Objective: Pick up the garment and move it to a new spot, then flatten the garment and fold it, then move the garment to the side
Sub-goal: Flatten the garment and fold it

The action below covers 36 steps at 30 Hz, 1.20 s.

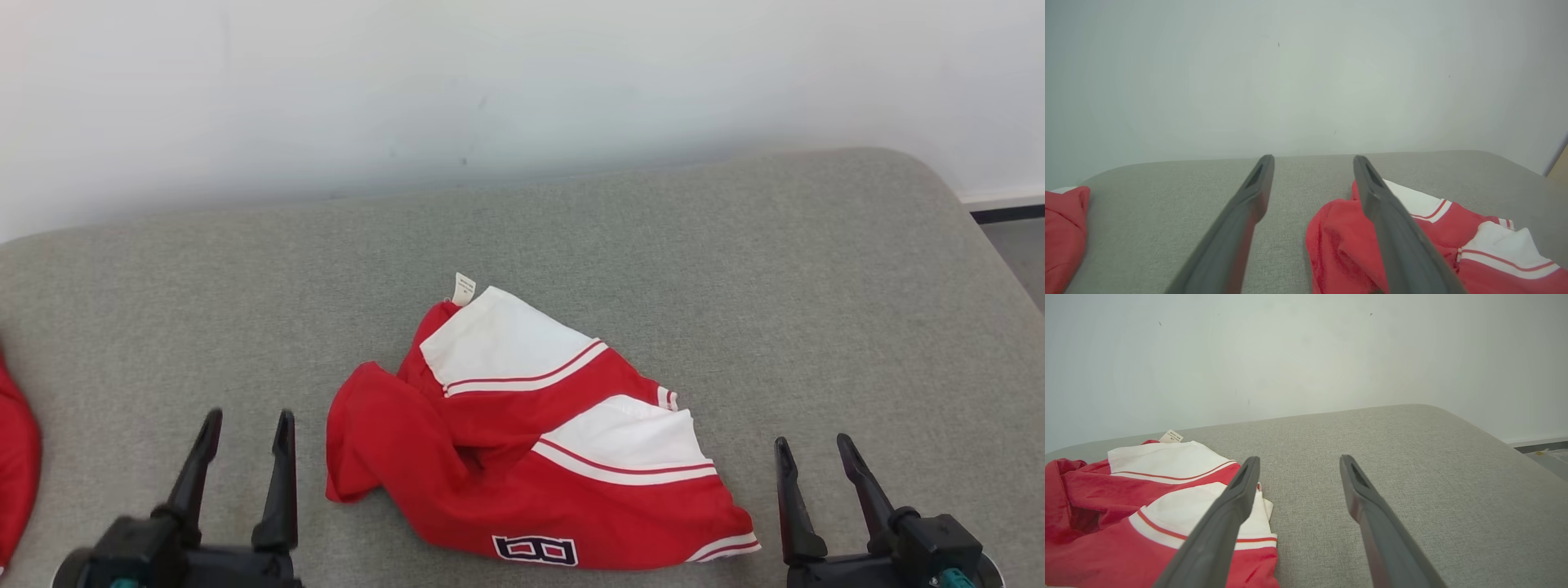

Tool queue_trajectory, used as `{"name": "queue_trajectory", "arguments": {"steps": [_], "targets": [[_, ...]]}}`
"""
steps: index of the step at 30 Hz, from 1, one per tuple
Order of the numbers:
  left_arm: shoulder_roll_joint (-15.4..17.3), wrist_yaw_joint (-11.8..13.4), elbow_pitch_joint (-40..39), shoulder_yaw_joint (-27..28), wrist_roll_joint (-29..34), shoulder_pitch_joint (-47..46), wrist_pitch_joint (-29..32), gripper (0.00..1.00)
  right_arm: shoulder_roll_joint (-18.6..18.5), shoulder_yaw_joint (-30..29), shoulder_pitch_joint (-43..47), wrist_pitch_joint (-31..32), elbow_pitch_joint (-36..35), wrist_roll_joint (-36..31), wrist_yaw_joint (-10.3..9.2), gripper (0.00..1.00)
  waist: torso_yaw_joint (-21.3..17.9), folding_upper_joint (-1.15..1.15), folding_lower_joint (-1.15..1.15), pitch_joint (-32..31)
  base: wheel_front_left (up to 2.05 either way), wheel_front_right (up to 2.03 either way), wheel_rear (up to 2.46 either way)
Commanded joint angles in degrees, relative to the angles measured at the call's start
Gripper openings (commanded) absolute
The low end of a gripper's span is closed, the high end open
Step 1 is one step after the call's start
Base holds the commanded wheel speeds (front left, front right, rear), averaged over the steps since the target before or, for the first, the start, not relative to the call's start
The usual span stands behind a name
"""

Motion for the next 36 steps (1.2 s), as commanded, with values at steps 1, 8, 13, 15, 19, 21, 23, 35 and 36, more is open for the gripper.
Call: {"name": "queue_trajectory", "arguments": {"steps": [1, 8, 13, 15, 19, 21, 23, 35, 36], "targets": [[-0.9, -0.6, 0.2, 1.5, 1.5, 2.2, -0.1, 1.00, 0.0, 0.0, 0.6, 0.0, 0.2, -0.2, -0.12, 1.00, 0.7, 0.00, 0.01, -0.6, 0.00, 0.00, 0.00], [-3.6, -3.0, 0.7, 4.9, 3.6, 4.2, -0.1, 1.00, 0.0, -0.1, 1.0, 0.0, 0.7, -0.5, -0.12, 1.00, 1.5, 0.00, 0.01, -0.9, 0.00, 0.00, 0.00], [-5.4, -4.5, 0.7, 7.6, 5.0, 3.5, -0.1, 1.00, 0.0, 0.2, 0.7, 0.0, 1.3, -0.4, -0.12, 1.00, 2.3, 0.00, 0.01, -0.7, 0.00, 0.00, 0.00], [-6.0, -5.0, 0.6, 8.2, 5.2, 2.8, -0.1, 1.00, -0.8, 1.2, -0.9, 0.0, 1.6, -0.7, -0.12, 1.00, 2.7, 0.00, 0.01, -0.3, 0.00, 0.00, 0.00], [-6.9, -5.8, 0.7, 8.7, 5.8, 1.3, -0.1, 1.00, -3.6, 3.5, -5.4, 0.2, 2.9, -0.4, -0.12, 1.00, 4.1, 0.00, 0.01, 0.9, 0.00, 0.00, 0.00], [-7.4, -6.0, 0.8, 8.7, 5.9, 0.4, -0.1, 1.00, -5.1, 4.6, -8.6, 0.9, 3.9, -0.2, -0.12, 1.00, 5.1, 0.00, 0.01, 1.7, 0.00, 0.00, 0.00], [-7.7, -6.5, 1.1, 8.8, 5.7, -0.4, -0.1, 1.00, -6.6, 6.1, -12.2, 2.3, 5.1, -0.4, -0.12, 1.00, 6.3, 0.00, 0.01, 2.8, 0.00, 0.00, 0.00], [-9.3, -7.0, 1.9, 8.2, 4.6, -4.1, -0.1, 1.00, -12.0, 14.2, -31.3, 12.3, 18.6, 2.8, -0.13, 1.00, 13.1, 0.00, 0.01, 9.6, 0.00, 0.00, 0.00], [-9.4, -6.9, 1.9, 8.3, 4.5, -4.5, -0.1, 1.00, -12.2, 15.1, -32.2, 13.5, 20.4, 3.3, -0.13, 1.00, 13.5, 0.00, 0.01, 10.1, 0.00, 0.00, 0.00]]}}
